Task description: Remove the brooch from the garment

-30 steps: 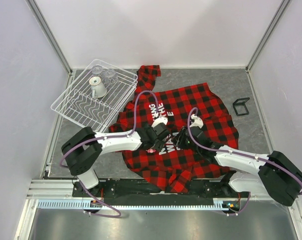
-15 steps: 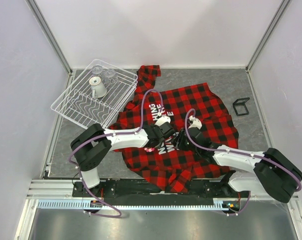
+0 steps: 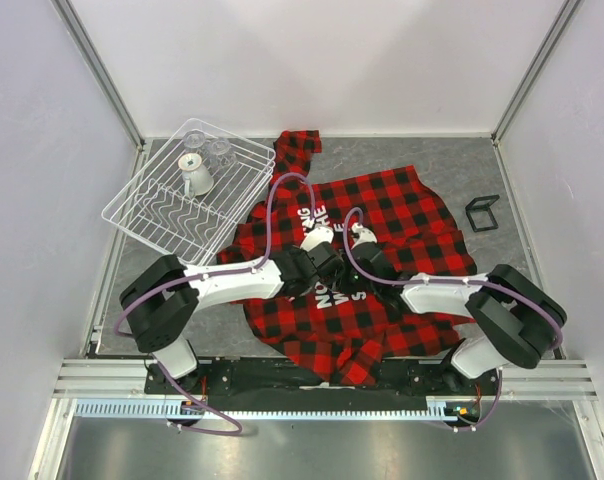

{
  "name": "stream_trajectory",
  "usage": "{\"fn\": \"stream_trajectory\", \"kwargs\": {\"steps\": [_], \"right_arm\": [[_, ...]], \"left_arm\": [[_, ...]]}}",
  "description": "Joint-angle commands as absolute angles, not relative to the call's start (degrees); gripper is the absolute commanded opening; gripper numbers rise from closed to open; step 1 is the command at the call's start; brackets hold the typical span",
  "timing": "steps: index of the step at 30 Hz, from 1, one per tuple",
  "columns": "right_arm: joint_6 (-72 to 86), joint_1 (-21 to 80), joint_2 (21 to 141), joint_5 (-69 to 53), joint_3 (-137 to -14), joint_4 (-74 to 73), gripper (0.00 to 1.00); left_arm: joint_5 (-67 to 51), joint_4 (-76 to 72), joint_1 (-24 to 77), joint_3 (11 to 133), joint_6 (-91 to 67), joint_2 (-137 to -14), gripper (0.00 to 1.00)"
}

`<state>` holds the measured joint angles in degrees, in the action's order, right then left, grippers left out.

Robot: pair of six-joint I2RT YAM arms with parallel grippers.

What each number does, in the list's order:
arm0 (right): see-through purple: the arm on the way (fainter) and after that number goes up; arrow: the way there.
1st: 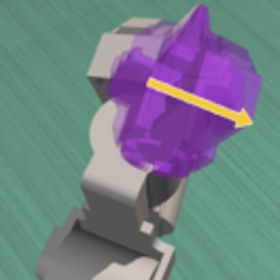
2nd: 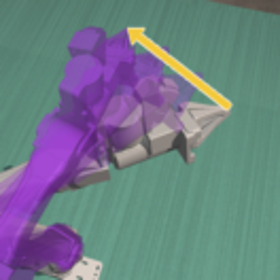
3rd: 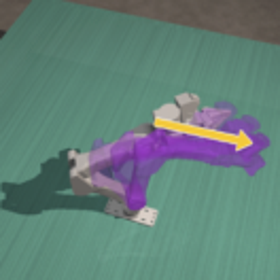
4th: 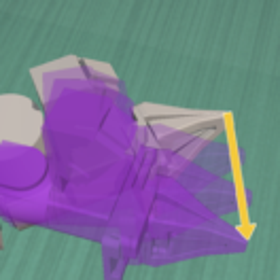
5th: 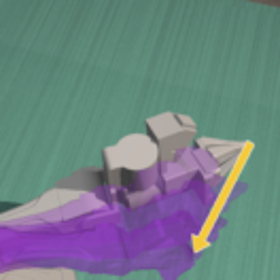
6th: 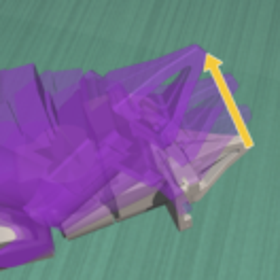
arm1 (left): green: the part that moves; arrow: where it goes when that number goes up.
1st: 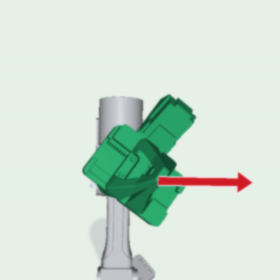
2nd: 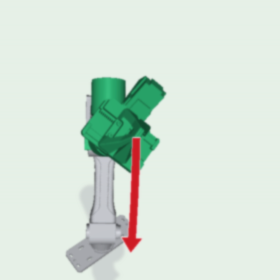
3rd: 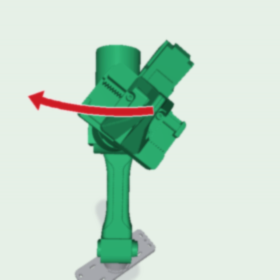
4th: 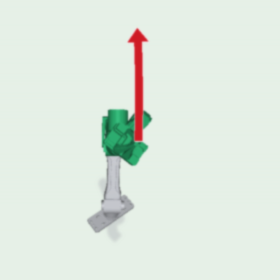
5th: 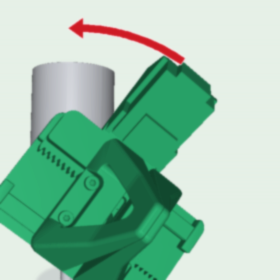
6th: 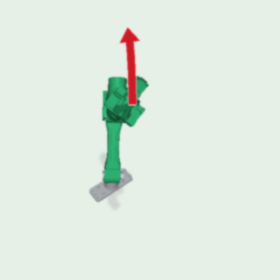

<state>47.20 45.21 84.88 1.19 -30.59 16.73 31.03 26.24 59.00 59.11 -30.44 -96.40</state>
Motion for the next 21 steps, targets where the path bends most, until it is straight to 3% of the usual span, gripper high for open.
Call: {"fn": "stream_trajectory", "kwargs": {"steps": [1,10,21], "right_arm": [[47.02,45.79,88.23,-2.55,-34.45,22.49,0.34],[53.52,46.84,94.30,-2.64,-32.70,27.33,0.27],[52.82,48.07,93.87,-1.58,-32.08,27.33,0.29]], "left_arm": [[36.03,21.01,59.24,58.10,-31.73,-92.99,0.02],[36.12,18.19,59.24,58.89,-32.34,-95.97,0.02],[30.15,17.05,59.06,54.85,-36.04,-92.20,0.02]]}}
